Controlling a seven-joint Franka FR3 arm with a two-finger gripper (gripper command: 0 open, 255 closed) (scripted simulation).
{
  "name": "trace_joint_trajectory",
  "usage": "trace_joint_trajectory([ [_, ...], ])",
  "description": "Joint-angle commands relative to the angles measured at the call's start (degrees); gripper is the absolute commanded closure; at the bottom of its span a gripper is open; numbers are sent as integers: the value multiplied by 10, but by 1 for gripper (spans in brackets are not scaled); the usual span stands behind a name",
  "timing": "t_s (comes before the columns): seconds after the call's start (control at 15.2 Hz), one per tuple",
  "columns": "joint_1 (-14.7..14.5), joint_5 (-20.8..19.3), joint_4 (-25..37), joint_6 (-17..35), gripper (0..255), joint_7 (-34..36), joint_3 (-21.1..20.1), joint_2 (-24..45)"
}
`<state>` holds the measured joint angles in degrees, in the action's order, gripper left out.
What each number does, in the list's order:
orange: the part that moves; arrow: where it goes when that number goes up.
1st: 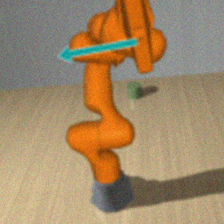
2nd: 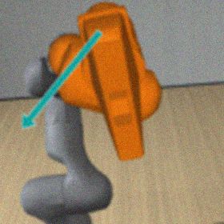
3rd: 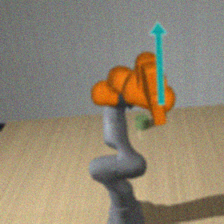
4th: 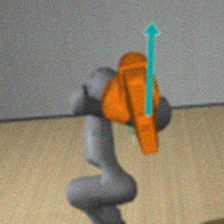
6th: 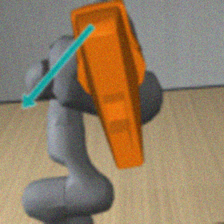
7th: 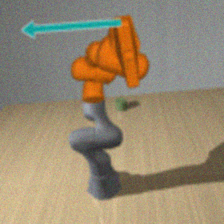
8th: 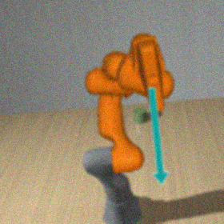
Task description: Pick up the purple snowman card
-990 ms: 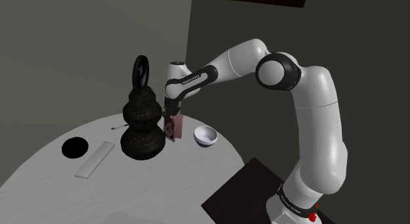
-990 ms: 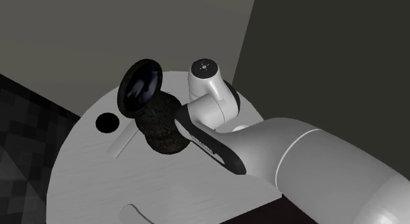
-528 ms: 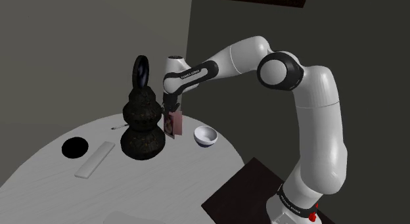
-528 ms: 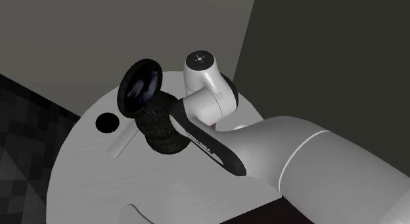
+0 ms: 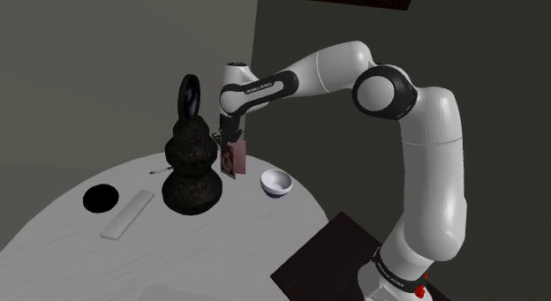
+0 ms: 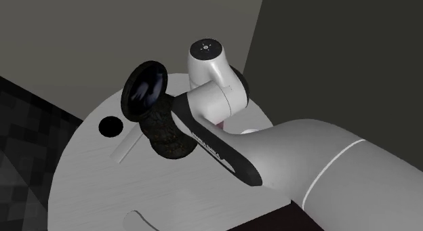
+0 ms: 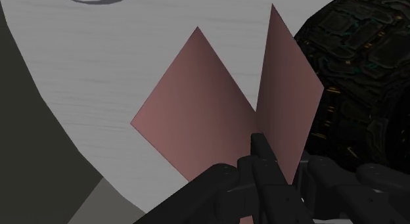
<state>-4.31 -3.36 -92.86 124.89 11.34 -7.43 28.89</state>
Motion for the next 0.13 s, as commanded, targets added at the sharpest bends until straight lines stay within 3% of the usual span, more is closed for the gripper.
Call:
trace_joint_trajectory([
  [0.0,0,1,6,-8,255,0,0,-3],
  [0.07,0,1,6,-9,255,0,0,-3],
])
